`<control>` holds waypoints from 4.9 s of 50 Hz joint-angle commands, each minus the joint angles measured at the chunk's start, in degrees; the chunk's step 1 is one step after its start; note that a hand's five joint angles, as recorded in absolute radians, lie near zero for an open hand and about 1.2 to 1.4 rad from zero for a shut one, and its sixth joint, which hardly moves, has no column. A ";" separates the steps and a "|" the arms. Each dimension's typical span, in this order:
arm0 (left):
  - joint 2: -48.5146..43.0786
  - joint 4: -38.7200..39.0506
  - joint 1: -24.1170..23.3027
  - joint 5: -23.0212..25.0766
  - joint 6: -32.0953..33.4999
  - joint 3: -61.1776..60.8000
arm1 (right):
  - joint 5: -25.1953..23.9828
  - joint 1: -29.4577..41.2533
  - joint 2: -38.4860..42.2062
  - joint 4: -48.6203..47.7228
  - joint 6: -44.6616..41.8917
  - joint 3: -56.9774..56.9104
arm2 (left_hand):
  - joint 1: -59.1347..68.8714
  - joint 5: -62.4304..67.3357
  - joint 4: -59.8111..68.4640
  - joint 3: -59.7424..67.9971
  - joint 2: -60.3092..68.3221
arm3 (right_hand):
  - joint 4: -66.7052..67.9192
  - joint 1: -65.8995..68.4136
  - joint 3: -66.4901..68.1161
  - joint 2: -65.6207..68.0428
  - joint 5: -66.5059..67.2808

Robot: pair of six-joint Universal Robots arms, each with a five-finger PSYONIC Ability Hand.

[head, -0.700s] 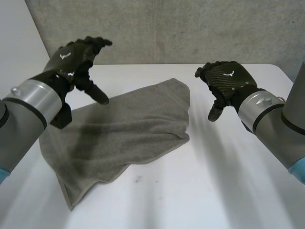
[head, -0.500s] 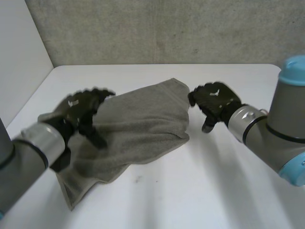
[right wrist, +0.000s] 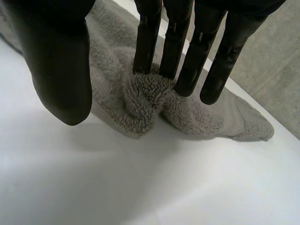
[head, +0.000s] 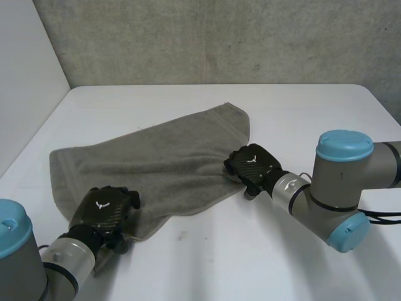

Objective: Fold the towel.

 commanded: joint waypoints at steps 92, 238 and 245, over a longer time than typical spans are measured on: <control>12.84 4.02 6.59 0.64 6.01 9.88 | 3.50 -5.44 -22.98 15.92 8.09 -11.55 | 48.49 48.55 48.47 48.53 48.47 | 42.87 43.21 43.10 42.76 44.10; -10.18 4.11 9.84 3.63 -9.02 41.87 | -1.95 -9.57 -13.52 5.84 6.07 -25.01 | 48.49 48.55 48.47 48.53 48.47 | 42.87 43.21 43.10 42.76 44.10; -10.71 4.55 10.99 4.15 -5.87 25.29 | -3.97 -11.06 -11.42 12.25 -1.99 -7.81 | 48.49 48.55 48.47 48.53 48.47 | 42.87 43.21 43.10 42.76 44.10</control>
